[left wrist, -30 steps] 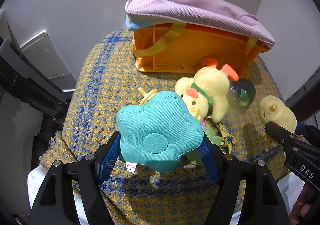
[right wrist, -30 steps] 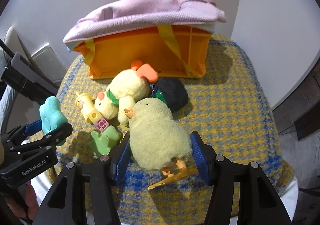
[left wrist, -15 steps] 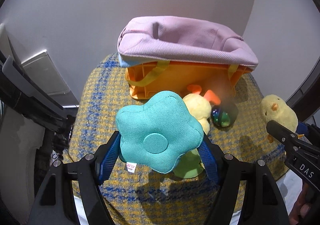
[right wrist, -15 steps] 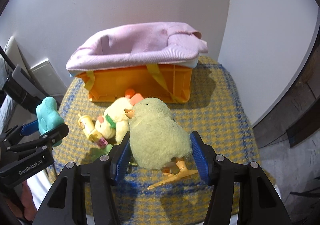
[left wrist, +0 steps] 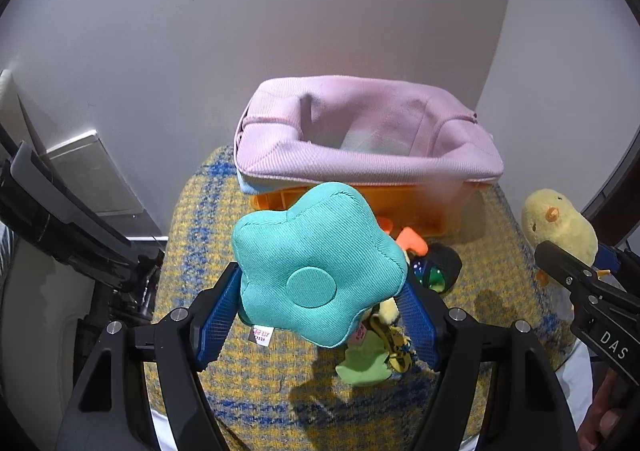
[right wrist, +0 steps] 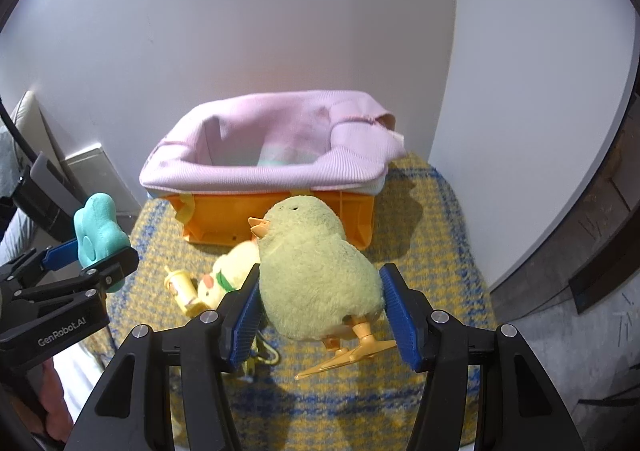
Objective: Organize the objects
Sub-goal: 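Lift the teal star with the left tool while the right tool carries the chick over the basket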
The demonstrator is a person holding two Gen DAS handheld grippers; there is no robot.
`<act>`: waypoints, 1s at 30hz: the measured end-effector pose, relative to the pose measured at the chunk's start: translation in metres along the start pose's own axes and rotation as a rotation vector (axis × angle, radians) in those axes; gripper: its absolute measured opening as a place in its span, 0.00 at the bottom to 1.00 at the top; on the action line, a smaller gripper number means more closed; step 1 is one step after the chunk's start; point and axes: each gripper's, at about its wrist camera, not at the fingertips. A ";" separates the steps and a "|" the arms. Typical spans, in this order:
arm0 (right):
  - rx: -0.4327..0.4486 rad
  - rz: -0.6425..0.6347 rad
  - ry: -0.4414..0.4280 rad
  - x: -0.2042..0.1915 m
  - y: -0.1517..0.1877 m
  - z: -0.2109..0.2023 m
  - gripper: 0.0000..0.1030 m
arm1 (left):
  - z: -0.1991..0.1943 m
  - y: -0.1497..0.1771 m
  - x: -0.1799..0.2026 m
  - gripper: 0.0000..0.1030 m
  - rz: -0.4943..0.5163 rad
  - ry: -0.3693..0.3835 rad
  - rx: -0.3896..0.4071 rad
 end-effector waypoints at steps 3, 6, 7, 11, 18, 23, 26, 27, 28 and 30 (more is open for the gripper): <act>0.015 -0.002 0.003 0.002 -0.008 -0.003 0.55 | -0.002 -0.009 0.000 0.72 -0.004 0.004 0.007; 0.035 -0.006 0.010 0.003 -0.016 -0.005 0.55 | -0.003 -0.017 -0.001 0.72 -0.008 0.008 0.014; 0.040 -0.007 0.011 0.004 -0.018 -0.006 0.55 | -0.004 -0.020 -0.001 0.72 -0.006 0.008 0.019; 0.059 -0.014 0.016 0.006 -0.028 -0.007 0.55 | -0.006 -0.029 0.001 0.72 0.000 0.006 0.036; 0.087 -0.020 0.024 0.013 -0.047 -0.005 0.55 | -0.005 -0.044 0.008 0.72 0.012 0.006 0.059; 0.100 -0.025 0.035 0.017 -0.062 0.002 0.55 | 0.000 -0.059 0.012 0.72 0.020 0.011 0.075; 0.109 -0.023 0.037 0.019 -0.072 0.005 0.55 | 0.002 -0.072 0.016 0.72 0.029 0.015 0.091; 0.112 -0.022 0.038 0.019 -0.076 0.006 0.55 | 0.003 -0.077 0.018 0.72 0.033 0.016 0.102; 0.115 -0.020 0.039 0.020 -0.080 0.008 0.55 | 0.004 -0.081 0.019 0.72 0.036 0.016 0.108; 0.122 -0.018 0.040 0.023 -0.090 0.012 0.55 | 0.007 -0.089 0.021 0.72 0.038 0.015 0.116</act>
Point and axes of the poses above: each gripper's, at about its wrist camera, not at the fingertips, and z roughly the way its jaws point, x to its right, y to its underside, and after that the axes turned 11 degrees about -z, right-handed
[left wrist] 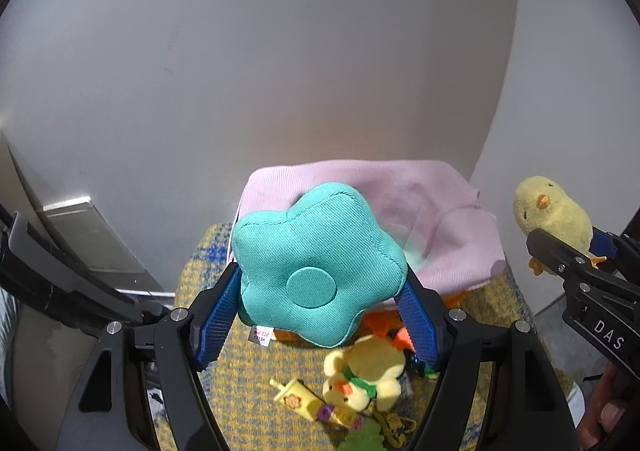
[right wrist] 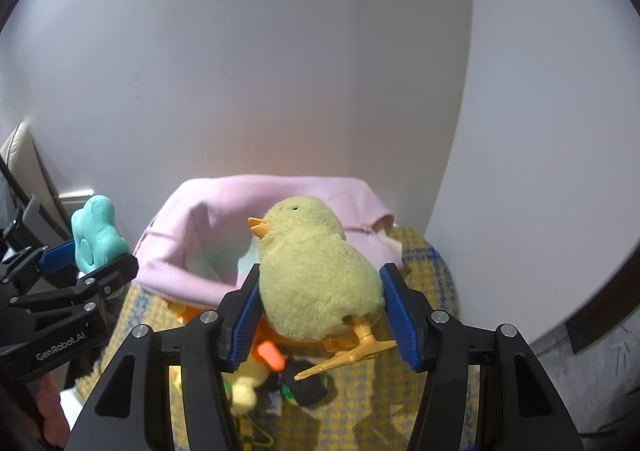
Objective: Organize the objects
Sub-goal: 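Lift the teal star with the left tool while the right tool carries the chick over the basket, then open both tools to drop the star and chick into the basket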
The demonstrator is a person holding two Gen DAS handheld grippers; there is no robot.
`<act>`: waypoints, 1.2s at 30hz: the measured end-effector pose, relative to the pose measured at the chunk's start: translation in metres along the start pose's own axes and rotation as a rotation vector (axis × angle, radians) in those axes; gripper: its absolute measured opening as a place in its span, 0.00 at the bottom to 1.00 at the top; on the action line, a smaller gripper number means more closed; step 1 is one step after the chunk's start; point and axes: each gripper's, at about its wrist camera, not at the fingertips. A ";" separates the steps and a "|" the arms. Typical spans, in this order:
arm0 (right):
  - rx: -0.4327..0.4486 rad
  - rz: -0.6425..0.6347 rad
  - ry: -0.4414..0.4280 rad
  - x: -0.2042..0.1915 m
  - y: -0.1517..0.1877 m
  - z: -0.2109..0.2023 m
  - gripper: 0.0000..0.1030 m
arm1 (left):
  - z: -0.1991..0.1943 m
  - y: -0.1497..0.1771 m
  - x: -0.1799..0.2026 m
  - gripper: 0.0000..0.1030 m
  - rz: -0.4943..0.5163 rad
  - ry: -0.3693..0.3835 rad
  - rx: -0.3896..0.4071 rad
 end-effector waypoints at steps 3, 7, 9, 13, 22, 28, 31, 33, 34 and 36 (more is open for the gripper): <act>0.008 0.001 0.002 0.003 -0.012 0.009 0.55 | 0.011 -0.012 0.001 0.72 -0.002 0.003 -0.001; 0.005 -0.002 0.001 0.004 -0.022 0.022 0.55 | 0.026 -0.022 0.000 0.72 -0.002 0.000 -0.007; -0.003 -0.004 -0.003 0.004 -0.025 0.030 0.55 | 0.033 -0.026 -0.001 0.72 -0.003 -0.003 -0.012; -0.018 0.000 -0.014 0.006 -0.029 0.047 0.55 | 0.050 -0.031 -0.004 0.72 -0.010 -0.003 -0.030; -0.037 -0.001 -0.034 0.011 -0.038 0.073 0.55 | 0.081 -0.042 -0.010 0.72 -0.018 -0.001 -0.051; -0.046 0.003 -0.045 0.015 -0.039 0.083 0.60 | 0.092 -0.043 -0.008 0.77 -0.009 -0.002 -0.058; -0.036 0.000 -0.022 0.010 -0.038 0.088 0.84 | 0.092 -0.041 -0.009 0.97 -0.018 -0.027 -0.053; -0.018 -0.005 0.003 0.010 -0.039 0.084 0.92 | 0.091 -0.040 -0.009 1.00 -0.024 -0.045 -0.040; -0.012 -0.011 0.015 0.010 -0.038 0.081 0.92 | 0.090 -0.040 -0.010 1.00 -0.029 -0.048 -0.044; -0.010 -0.016 0.021 0.008 -0.040 0.077 0.92 | 0.090 -0.038 -0.012 1.00 -0.038 -0.054 -0.052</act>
Point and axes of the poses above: each gripper's, at about its wrist camera, not at the fingertips, and z roughly the way its jaws point, x to its right, y to its underside, and after that the axes turned 11 degrees about -z, right-handed
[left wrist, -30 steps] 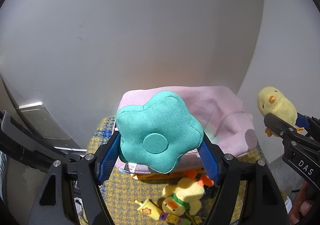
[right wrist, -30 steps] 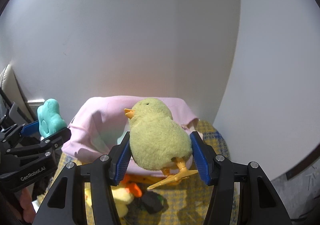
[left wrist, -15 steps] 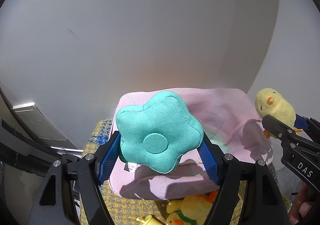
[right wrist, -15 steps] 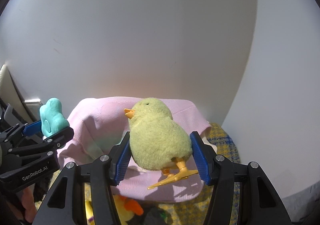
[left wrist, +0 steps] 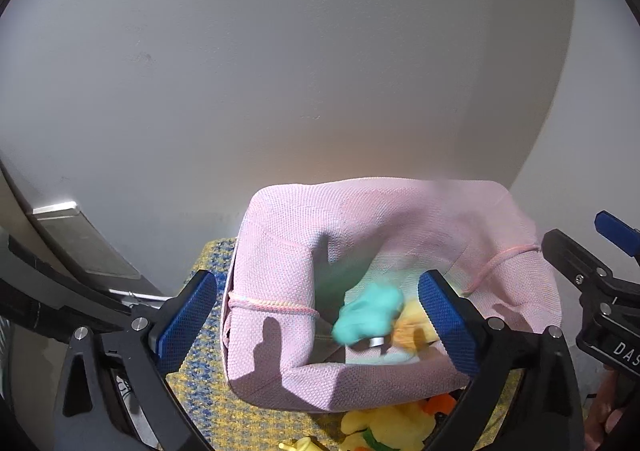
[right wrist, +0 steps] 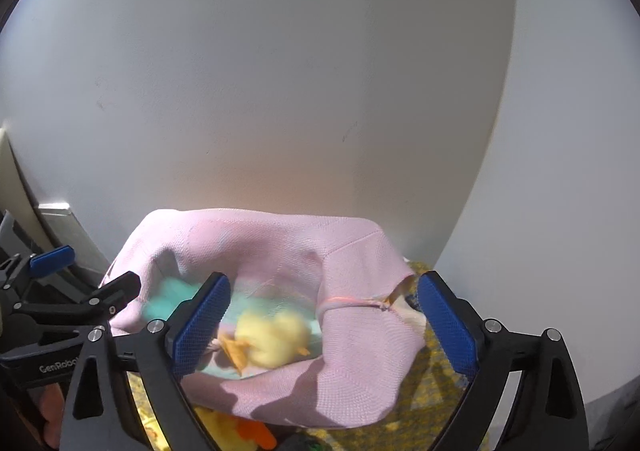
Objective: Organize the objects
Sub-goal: 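Open both tools to drop the star and chick into the basket, then withdraw both tools from the basket back toward the remaining toys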
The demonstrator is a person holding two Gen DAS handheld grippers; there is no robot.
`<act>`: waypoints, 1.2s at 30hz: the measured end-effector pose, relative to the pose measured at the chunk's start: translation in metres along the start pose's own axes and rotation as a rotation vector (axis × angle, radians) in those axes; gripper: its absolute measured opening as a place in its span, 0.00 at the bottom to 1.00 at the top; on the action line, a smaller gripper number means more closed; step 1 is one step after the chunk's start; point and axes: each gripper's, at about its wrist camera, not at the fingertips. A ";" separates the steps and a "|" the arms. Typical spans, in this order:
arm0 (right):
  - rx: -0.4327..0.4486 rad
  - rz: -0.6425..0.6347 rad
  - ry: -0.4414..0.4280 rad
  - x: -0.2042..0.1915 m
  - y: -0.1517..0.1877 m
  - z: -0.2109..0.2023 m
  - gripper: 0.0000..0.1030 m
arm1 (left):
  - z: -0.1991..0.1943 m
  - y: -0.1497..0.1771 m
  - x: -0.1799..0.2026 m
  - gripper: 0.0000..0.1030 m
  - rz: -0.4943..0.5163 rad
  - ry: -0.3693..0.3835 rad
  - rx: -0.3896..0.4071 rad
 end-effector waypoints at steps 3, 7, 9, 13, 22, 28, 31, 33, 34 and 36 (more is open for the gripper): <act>-0.002 0.009 0.007 0.000 0.003 -0.007 0.92 | -0.007 0.003 0.000 1.00 -0.007 -0.003 0.002; 0.000 0.020 0.011 0.000 0.008 -0.021 0.92 | -0.019 0.003 0.004 1.00 -0.002 -0.009 0.017; 0.003 0.023 0.012 -0.001 0.008 -0.029 0.92 | -0.027 0.006 0.001 1.00 -0.002 -0.013 0.025; 0.009 0.027 0.015 -0.001 0.010 -0.044 0.92 | -0.047 0.012 0.000 1.00 -0.007 -0.013 0.036; 0.028 0.032 0.027 -0.005 0.020 -0.069 0.93 | -0.079 0.023 -0.004 1.00 -0.016 -0.008 0.063; 0.039 0.037 0.033 -0.004 0.024 -0.085 0.93 | -0.097 0.028 -0.008 1.00 -0.024 -0.006 0.083; 0.044 0.036 0.033 -0.005 0.026 -0.094 0.93 | -0.103 0.032 -0.010 1.00 -0.026 -0.007 0.087; 0.046 0.034 0.033 -0.008 0.029 -0.096 0.93 | -0.106 0.034 -0.012 1.00 -0.028 -0.010 0.088; 0.047 0.034 0.032 -0.009 0.030 -0.099 0.93 | -0.108 0.036 -0.013 1.00 -0.030 -0.011 0.088; 0.046 0.033 0.031 -0.011 0.033 -0.102 0.93 | -0.110 0.039 -0.014 1.00 -0.032 -0.014 0.087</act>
Point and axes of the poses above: each gripper's, at about its wrist camera, not at the fingertips, and z roughly the way its jaws point, x to its right, y to its underside, and after that the axes turned 11 degrees about -z, right-handed
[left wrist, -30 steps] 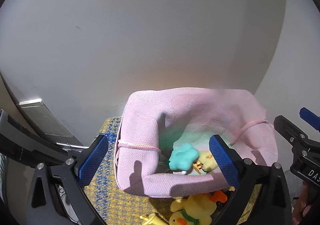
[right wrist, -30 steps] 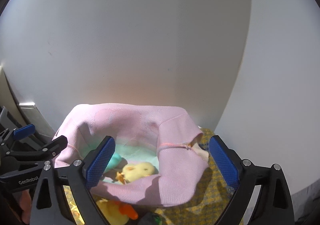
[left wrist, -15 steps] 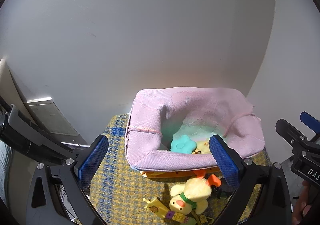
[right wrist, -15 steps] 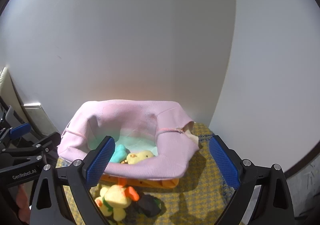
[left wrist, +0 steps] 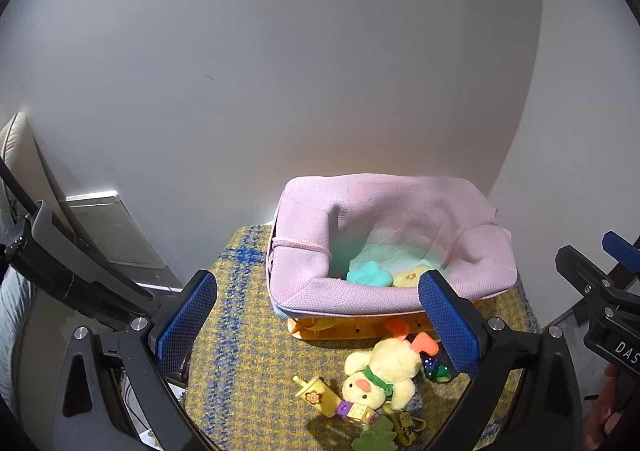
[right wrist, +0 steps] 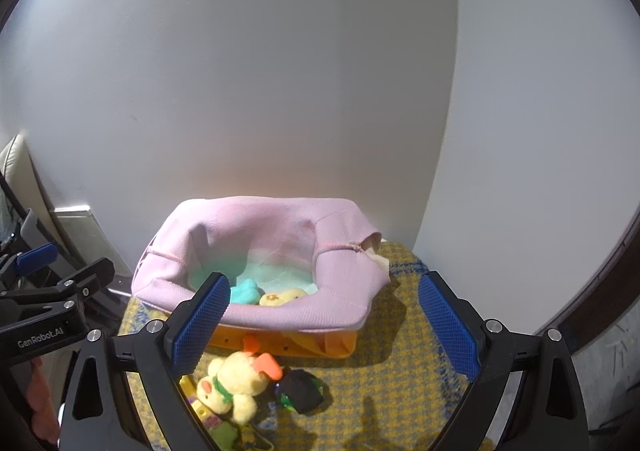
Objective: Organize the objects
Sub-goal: 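Withdraw both tools from the basket back toward the remaining toys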
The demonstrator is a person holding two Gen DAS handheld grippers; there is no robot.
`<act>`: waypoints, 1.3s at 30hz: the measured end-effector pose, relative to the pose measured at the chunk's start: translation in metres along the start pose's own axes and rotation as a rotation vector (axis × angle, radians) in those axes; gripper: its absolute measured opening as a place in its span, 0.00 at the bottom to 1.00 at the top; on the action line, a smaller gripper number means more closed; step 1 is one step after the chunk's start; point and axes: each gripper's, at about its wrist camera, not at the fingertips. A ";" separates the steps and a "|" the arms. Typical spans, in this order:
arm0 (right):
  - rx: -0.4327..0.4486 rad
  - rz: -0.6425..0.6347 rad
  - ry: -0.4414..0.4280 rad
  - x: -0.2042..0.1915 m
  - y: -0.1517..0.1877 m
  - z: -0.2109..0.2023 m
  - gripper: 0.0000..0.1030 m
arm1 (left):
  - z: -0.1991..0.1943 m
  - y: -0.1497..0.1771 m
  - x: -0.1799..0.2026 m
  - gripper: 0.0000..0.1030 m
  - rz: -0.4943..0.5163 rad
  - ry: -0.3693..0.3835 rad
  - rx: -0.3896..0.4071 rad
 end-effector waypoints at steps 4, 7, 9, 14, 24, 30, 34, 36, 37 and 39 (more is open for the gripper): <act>-0.005 -0.003 -0.003 -0.003 0.008 -0.006 0.93 | -0.003 0.009 -0.004 1.00 -0.003 -0.005 -0.007; -0.011 -0.004 -0.005 -0.005 0.014 -0.008 0.93 | -0.005 0.016 -0.006 1.00 -0.009 -0.007 -0.013; -0.013 -0.005 -0.005 -0.005 0.018 -0.010 0.93 | -0.007 0.020 -0.007 1.00 -0.012 -0.007 -0.017; -0.025 -0.002 -0.006 -0.006 0.031 -0.012 0.93 | -0.009 0.034 -0.006 1.00 -0.012 -0.010 -0.026; -0.067 -0.006 0.002 -0.009 0.065 -0.008 0.93 | -0.004 0.071 -0.008 1.00 -0.022 -0.006 -0.057; -0.087 -0.004 0.007 -0.011 0.087 -0.004 0.93 | 0.001 0.092 -0.006 1.00 -0.017 -0.008 -0.070; -0.099 0.004 0.012 -0.011 0.100 -0.001 0.93 | 0.005 0.106 -0.005 1.00 -0.016 -0.013 -0.074; -0.105 0.007 0.016 -0.011 0.107 0.001 0.92 | 0.008 0.112 -0.005 1.00 -0.016 -0.012 -0.078; -0.107 0.007 0.018 -0.011 0.110 0.002 0.92 | 0.010 0.116 -0.004 1.00 -0.014 -0.011 -0.082; -0.112 0.005 0.022 -0.012 0.118 0.004 0.93 | 0.012 0.124 -0.003 1.00 -0.011 -0.012 -0.085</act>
Point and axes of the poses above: each gripper's, at about its wrist camera, not at the fingertips, and z roughly the way its jaws point, x to its right, y to its underside, and after that the axes turned 11 degrees about -z, right-handed
